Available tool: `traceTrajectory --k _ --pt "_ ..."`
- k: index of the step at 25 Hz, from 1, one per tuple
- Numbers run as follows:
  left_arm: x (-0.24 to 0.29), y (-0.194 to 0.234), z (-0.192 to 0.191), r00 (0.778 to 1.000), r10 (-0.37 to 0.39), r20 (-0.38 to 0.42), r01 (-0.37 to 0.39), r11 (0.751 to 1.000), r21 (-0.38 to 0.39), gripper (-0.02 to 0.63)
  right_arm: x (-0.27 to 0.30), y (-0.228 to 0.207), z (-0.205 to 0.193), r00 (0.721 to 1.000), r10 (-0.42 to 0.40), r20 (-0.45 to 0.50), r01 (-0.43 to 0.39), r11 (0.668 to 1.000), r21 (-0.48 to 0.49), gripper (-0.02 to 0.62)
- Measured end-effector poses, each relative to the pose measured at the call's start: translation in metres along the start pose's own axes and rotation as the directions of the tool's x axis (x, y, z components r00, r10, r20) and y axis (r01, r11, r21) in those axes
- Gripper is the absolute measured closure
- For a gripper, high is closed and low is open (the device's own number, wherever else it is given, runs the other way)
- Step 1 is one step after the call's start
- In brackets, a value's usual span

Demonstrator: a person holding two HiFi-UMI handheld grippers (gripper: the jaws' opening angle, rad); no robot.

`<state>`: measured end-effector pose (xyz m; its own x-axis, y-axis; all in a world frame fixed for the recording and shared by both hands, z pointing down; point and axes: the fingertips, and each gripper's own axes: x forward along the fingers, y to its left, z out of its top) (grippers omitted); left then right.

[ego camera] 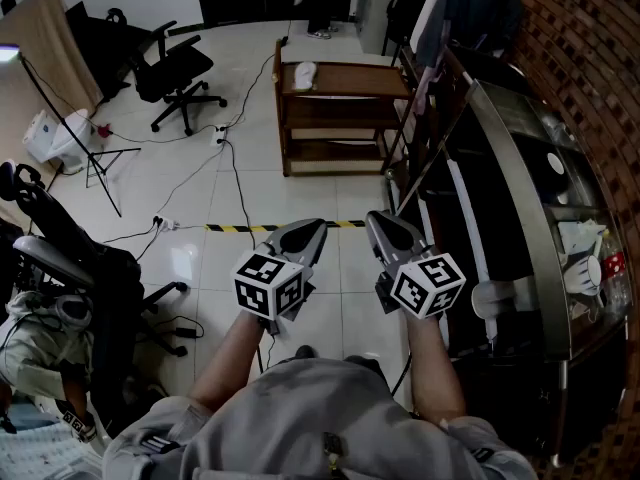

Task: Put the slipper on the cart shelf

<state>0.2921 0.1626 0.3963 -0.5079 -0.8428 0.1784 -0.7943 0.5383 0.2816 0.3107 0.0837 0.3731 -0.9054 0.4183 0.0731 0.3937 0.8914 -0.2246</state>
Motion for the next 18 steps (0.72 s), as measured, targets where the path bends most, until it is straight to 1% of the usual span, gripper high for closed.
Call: traceTrajectory --k 4,10,18 --pt "0.002 0.024 0.008 1.000 -0.005 0.009 0.005 1.000 0.015 0.598 0.023 -0.001 0.003 1.000 -0.010 0.005 0.011 1.000 -0.024 0.595" --pt "0.013 0.052 0.014 1.000 -0.005 0.009 0.005 1.000 0.004 0.598 0.051 -0.011 0.009 1.000 -0.017 0.008 0.018 1.000 -0.025 0.595" --pt "0.060 0.096 0.023 1.000 0.025 -0.003 -0.025 1.000 -0.017 0.598 0.103 -0.054 0.011 1.000 0.008 -0.013 -0.008 1.000 -0.010 0.595"
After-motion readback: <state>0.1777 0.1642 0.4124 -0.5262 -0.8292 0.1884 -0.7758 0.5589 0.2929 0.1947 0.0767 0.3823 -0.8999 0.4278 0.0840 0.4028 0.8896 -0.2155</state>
